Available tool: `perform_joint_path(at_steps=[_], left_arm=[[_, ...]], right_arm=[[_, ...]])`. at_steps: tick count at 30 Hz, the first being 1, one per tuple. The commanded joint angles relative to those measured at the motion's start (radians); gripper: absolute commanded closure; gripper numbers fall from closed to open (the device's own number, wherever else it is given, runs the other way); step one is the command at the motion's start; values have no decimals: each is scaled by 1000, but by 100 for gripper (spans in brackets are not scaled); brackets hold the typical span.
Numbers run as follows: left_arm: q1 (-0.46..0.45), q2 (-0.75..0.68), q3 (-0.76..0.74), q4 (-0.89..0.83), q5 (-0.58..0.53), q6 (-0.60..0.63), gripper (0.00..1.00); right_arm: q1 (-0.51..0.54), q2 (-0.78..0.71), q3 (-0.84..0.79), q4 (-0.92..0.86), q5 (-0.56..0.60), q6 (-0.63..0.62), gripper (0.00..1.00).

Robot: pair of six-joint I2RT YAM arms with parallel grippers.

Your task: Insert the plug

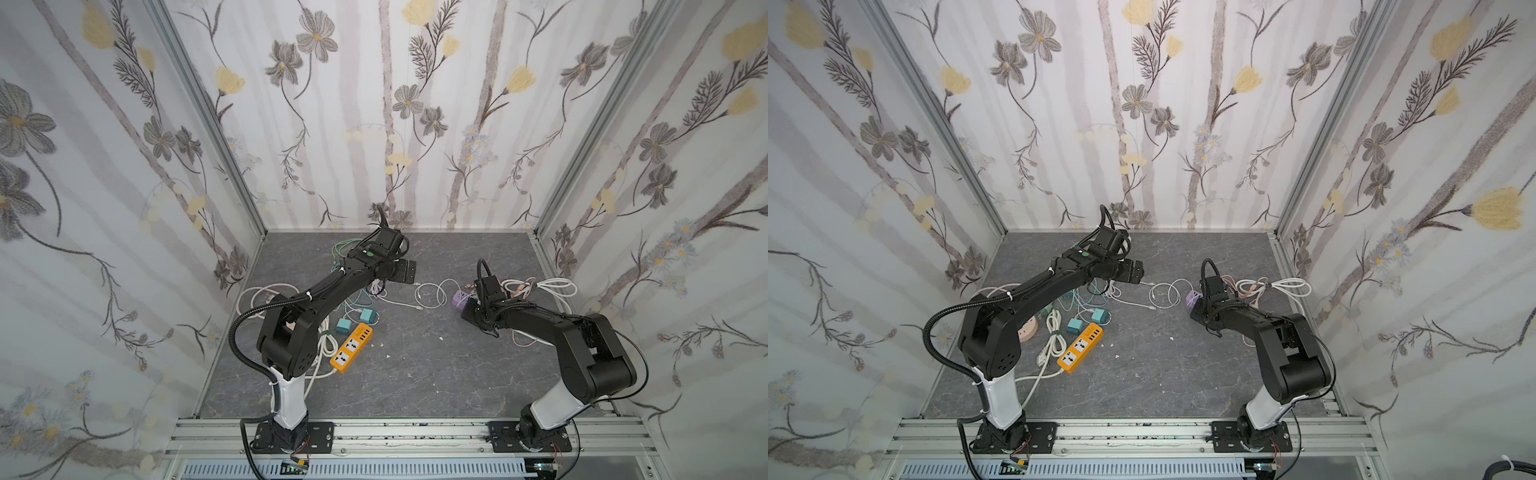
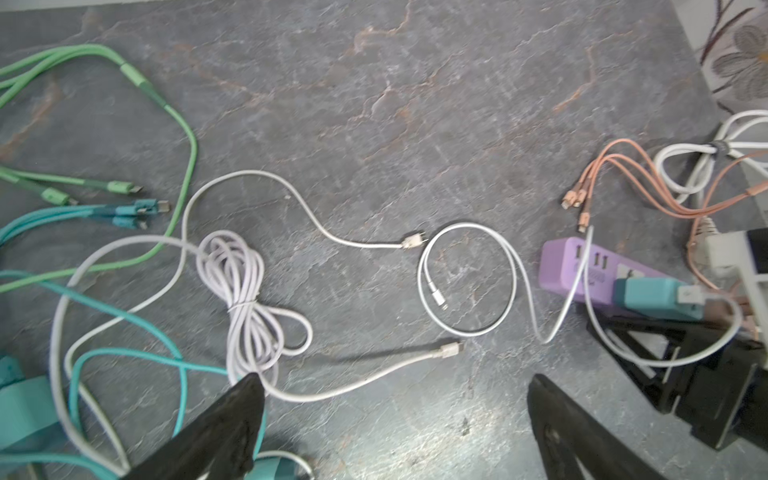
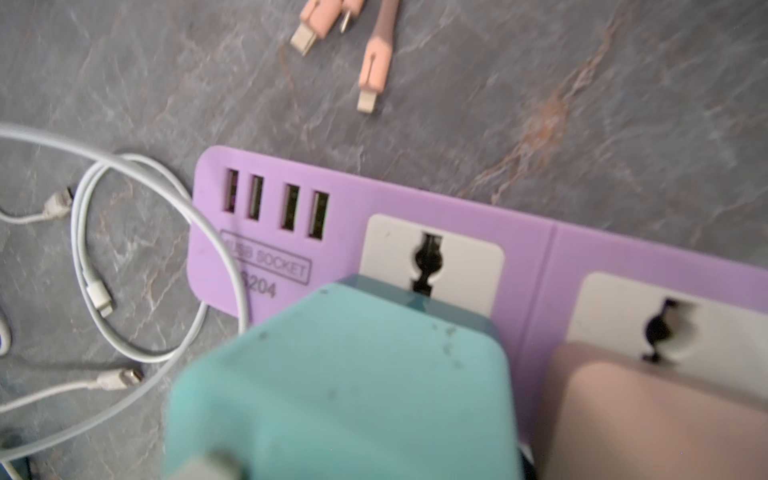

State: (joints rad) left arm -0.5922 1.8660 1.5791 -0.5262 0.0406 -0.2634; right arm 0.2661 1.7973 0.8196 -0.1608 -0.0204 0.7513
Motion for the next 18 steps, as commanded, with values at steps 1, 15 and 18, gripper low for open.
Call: perform_joint_path(at_steps=[1, 15, 18], left_arm=[[13, -48, -56, 21, -76, -37, 0], [151, -283, -287, -22, -150, -185, 0], [153, -311, -296, -136, -151, -168, 0]], right_arm=[[-38, 27, 7, -23, -28, 65, 49], [-41, -98, -39, -46, -118, 133, 37], [-3, -211, -87, -124, -95, 108, 33]])
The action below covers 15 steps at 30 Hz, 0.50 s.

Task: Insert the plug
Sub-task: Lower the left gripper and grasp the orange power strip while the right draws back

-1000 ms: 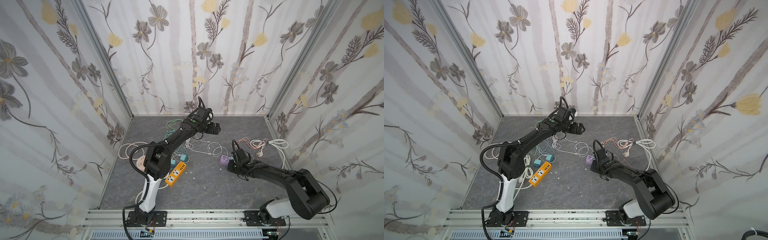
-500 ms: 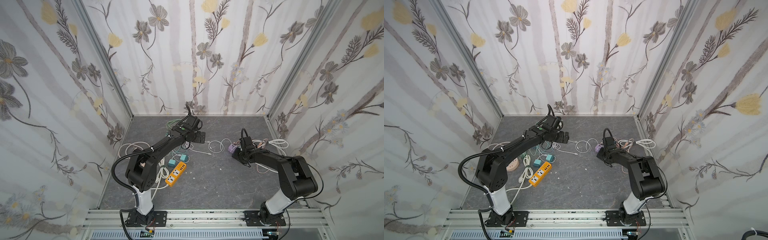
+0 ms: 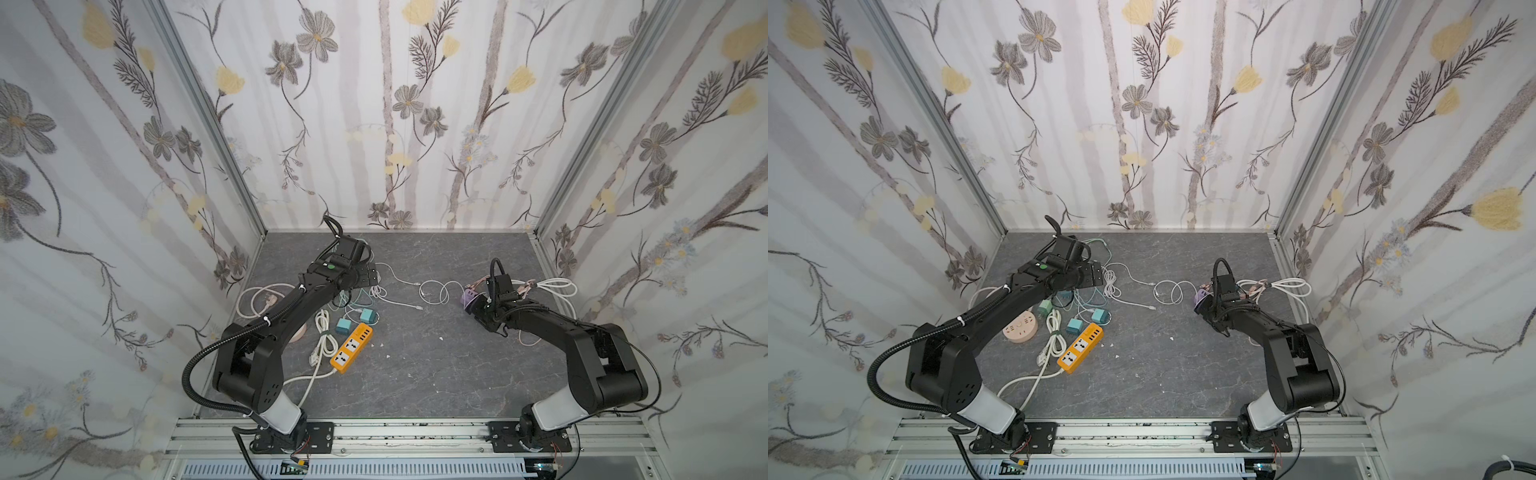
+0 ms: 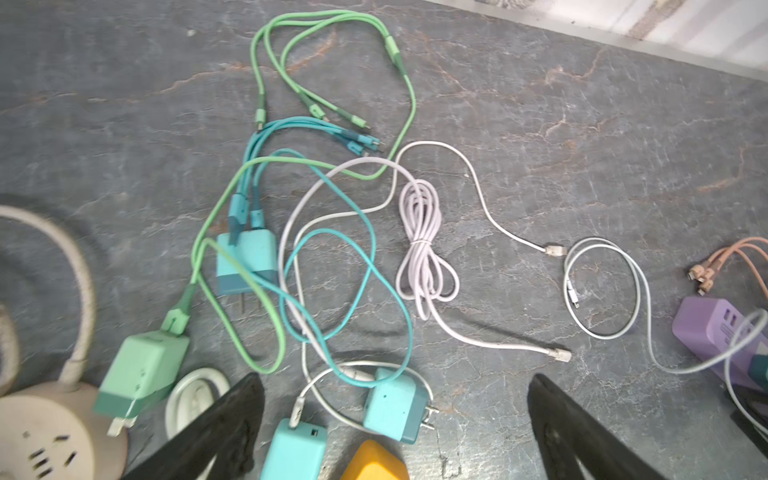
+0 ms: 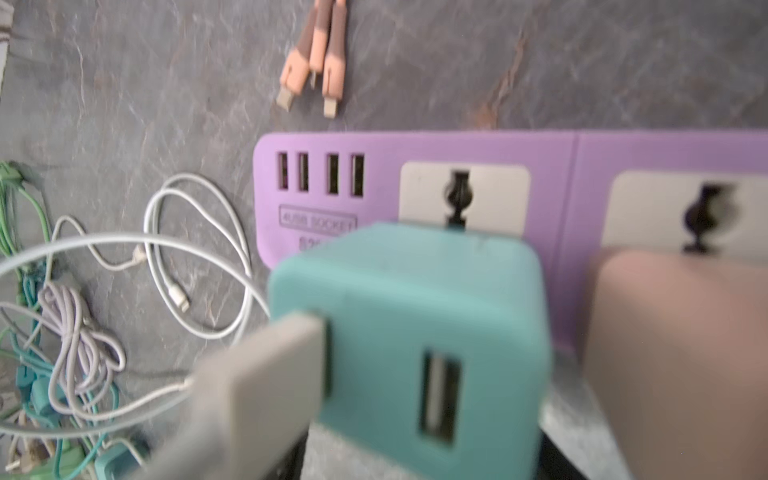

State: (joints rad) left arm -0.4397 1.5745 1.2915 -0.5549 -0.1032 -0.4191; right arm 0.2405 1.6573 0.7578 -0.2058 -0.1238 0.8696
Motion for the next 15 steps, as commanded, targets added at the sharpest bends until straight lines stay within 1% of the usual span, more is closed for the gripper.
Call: perform_joint_path(at_steps=[1, 2, 4, 5, 6, 8, 11, 13, 15], left_arm=[[-2, -25, -13, -150, 0, -4, 0], [-8, -31, -21, -185, -1, 2, 0], [-35, -43, -58, -237, 3, 26, 0], [-51, -48, -79, -251, -8, 37, 0], [-71, -54, -108, -257, -16, 54, 0], [-106, -57, -153, -260, -11, 84, 1], [-143, -43, -204, -251, 10, 113, 3], [-155, -26, -218, -253, 12, 114, 5], [-158, -18, -230, -246, 13, 115, 5]], right_arm=[[37, -113, -37, -107, 23, -22, 32], [52, -144, -48, -129, 39, -29, 30], [87, -215, -76, -165, 90, -30, 21], [102, -243, -91, -171, 108, -28, 15], [119, -281, -109, -169, 128, -23, 1], [146, -343, -141, -146, 157, -25, 1], [153, -401, -166, -111, 182, -80, 1], [151, -407, -159, -98, 177, -130, 1], [151, -394, -151, -83, 139, -163, 1]])
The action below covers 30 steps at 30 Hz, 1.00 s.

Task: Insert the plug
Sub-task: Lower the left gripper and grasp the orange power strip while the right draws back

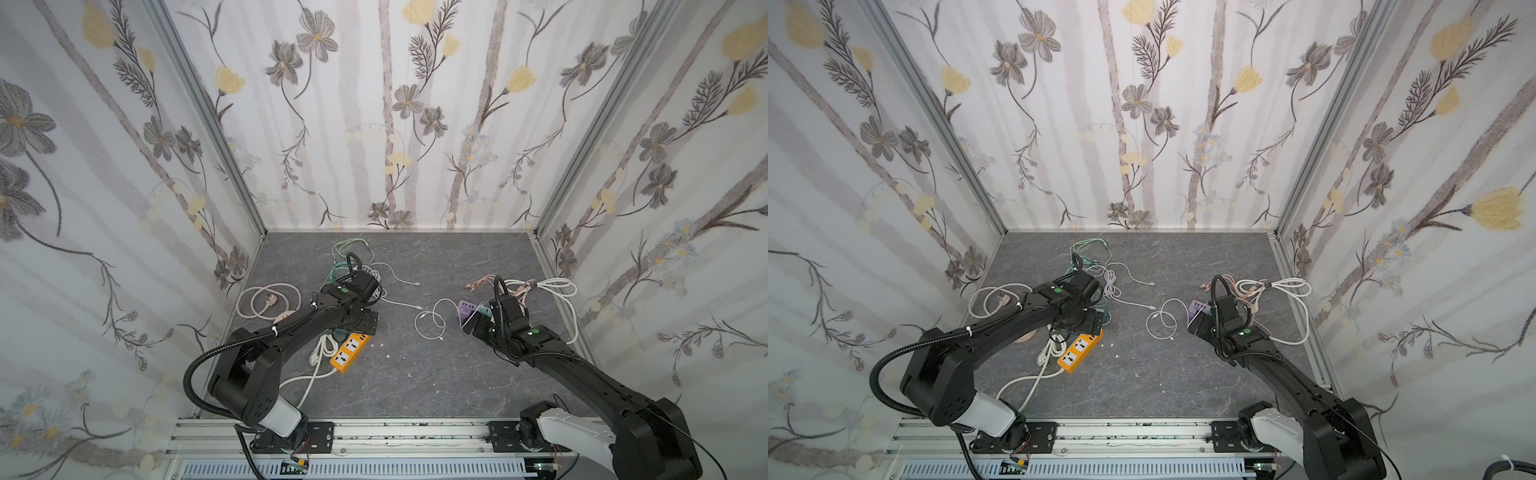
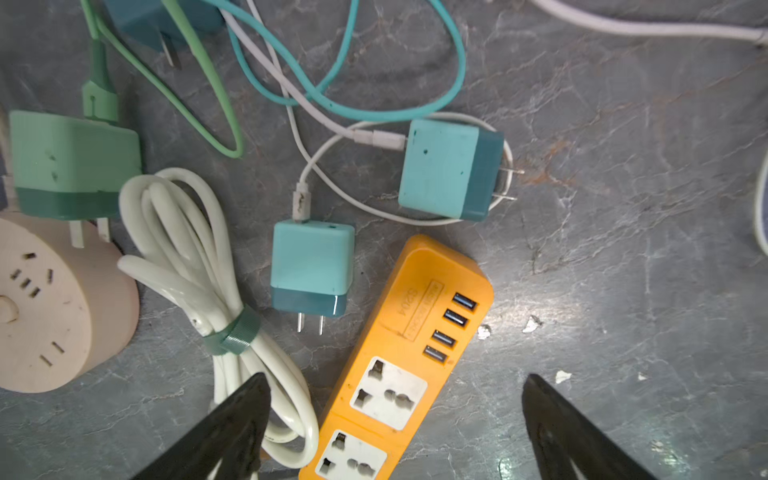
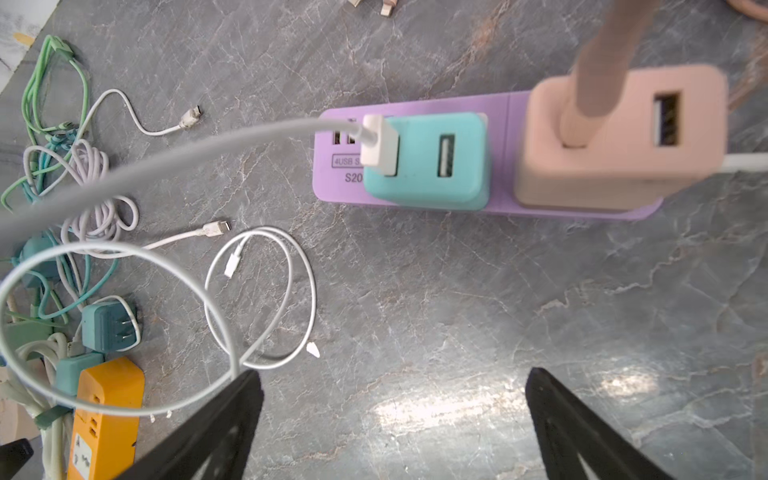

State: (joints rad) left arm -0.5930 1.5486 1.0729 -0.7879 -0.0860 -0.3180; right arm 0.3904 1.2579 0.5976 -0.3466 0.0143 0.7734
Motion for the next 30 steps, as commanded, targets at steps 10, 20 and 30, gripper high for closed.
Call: perform_joint_path(at_steps=[10, 20, 30], left_arm=[[-13, 76, -77, 22, 60, 11, 10], [-63, 169, -63, 74, 111, 59, 29], [-174, 205, -9, 164, 192, 194, 44]], right_arm=[[7, 37, 47, -129, 18, -15, 1], [7, -190, 4, 31, -45, -128, 1], [3, -321, -32, 64, 108, -247, 1]])
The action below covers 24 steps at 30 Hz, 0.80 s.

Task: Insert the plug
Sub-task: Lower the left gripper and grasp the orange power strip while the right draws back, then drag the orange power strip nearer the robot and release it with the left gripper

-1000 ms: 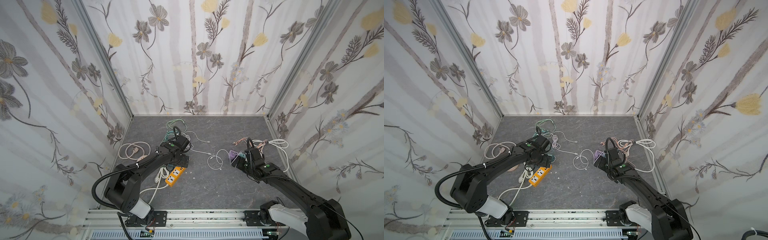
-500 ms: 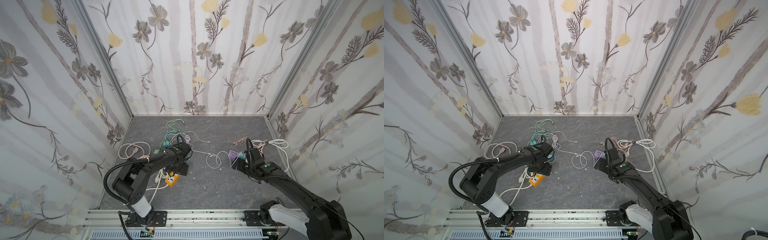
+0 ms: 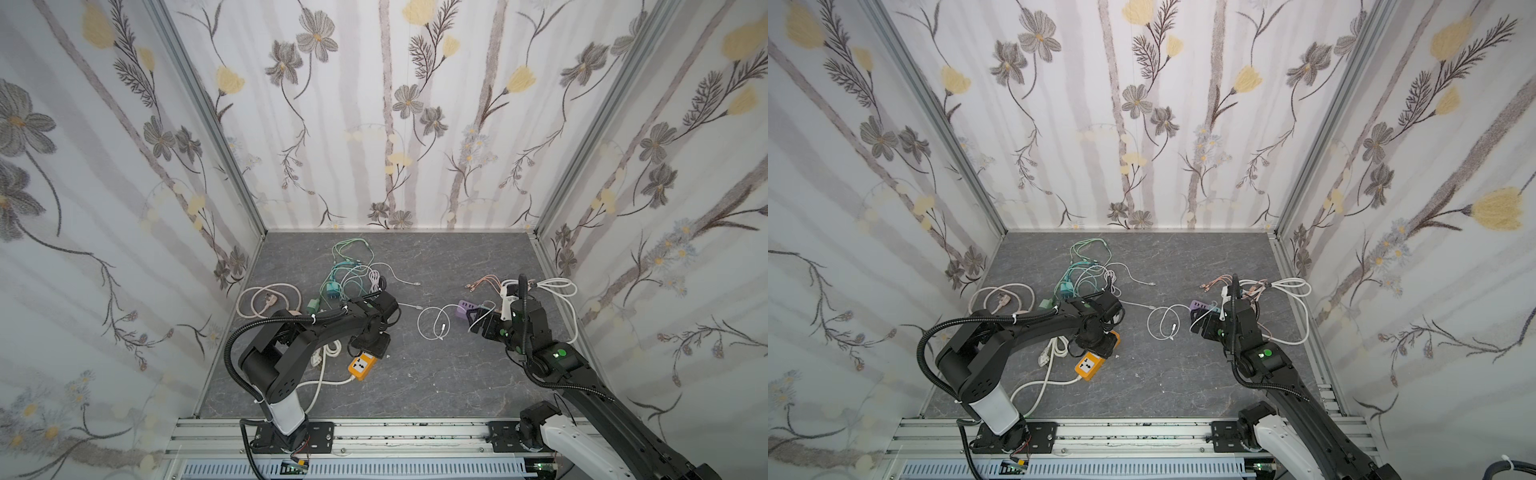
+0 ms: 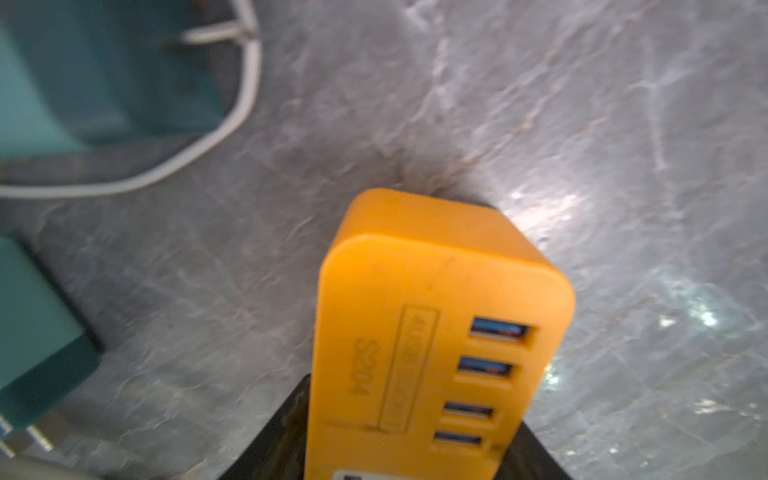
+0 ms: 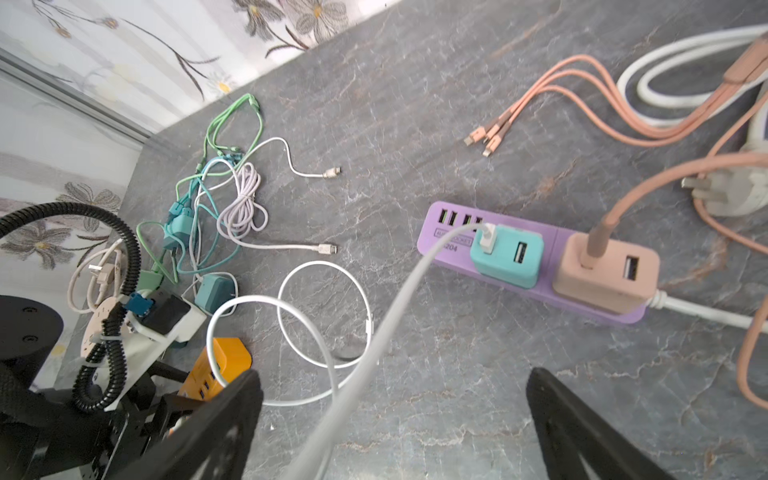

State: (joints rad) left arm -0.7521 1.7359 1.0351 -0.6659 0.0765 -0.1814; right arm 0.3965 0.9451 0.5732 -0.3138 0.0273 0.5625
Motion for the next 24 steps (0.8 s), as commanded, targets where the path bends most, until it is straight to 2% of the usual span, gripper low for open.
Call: perform_joint_path(at_steps=[1, 3, 9, 11, 14, 18, 21, 24], left_arm=[[-24, 29, 45, 41, 31, 75, 44], [-38, 48, 71, 40, 48, 110, 44], [-92, 89, 131, 41, 60, 241, 48], [-101, 91, 143, 48, 69, 285, 48], [-105, 89, 154, 48, 91, 333, 48], [-105, 70, 157, 45, 89, 360, 48], [-105, 49, 137, 57, 108, 378, 48], [-109, 32, 97, 98, 132, 395, 48]], right_arm=[[-6, -4, 0, -15, 132, -19, 1], [-20, 9, 28, -133, 175, 33, 1], [-43, 49, 52, -405, 182, 147, 1], [-62, 70, 46, -463, 139, 176, 1], [-65, 106, 30, -459, 20, 191, 1], [-55, 219, 42, -498, -116, 224, 1], [-21, 231, 92, -582, -78, 219, 1], [-14, 136, 129, -598, -1, 242, 1]])
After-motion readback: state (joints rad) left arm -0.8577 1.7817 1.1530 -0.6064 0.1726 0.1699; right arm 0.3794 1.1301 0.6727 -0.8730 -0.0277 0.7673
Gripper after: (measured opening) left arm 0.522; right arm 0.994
